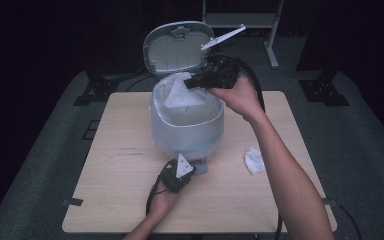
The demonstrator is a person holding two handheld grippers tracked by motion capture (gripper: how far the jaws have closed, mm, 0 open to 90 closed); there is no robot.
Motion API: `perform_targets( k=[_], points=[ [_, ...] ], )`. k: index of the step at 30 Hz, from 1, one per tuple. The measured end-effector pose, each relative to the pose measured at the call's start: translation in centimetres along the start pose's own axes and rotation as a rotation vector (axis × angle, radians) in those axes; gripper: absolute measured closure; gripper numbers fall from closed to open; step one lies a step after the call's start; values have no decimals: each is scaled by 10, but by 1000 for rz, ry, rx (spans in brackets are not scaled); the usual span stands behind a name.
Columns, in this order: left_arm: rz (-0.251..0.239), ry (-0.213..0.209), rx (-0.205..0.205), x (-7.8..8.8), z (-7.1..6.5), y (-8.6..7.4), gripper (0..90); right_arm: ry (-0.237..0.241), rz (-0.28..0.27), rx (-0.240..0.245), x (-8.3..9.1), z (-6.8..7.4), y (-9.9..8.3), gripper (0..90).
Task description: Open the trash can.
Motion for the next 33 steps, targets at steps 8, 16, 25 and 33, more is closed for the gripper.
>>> perform_targets(
  k=[8,16,25,33],
  points=[
    [0,-2,1,0,0,0,896,6,-5,-4,3,-1,-3,773],
    [0,-3,2,0,0,0,896,8,-8,-7,15,-6,-15,747],
    [0,-2,1,0,0,0,896,4,-24,-7,35,-11,-29,697],
    [0,-2,1,0,0,0,896,1,-40,-19,49,-17,-41,654]
  ],
)
Point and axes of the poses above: each handheld gripper's, and its own axes: x roughly backward along the jaws, y roughly out of its top, z roughly to its left, the point moved 8 cm from there along -x, roughly forward along the jaws, and after that the axes turned 3 degrees about y, right-handed, at the moved point
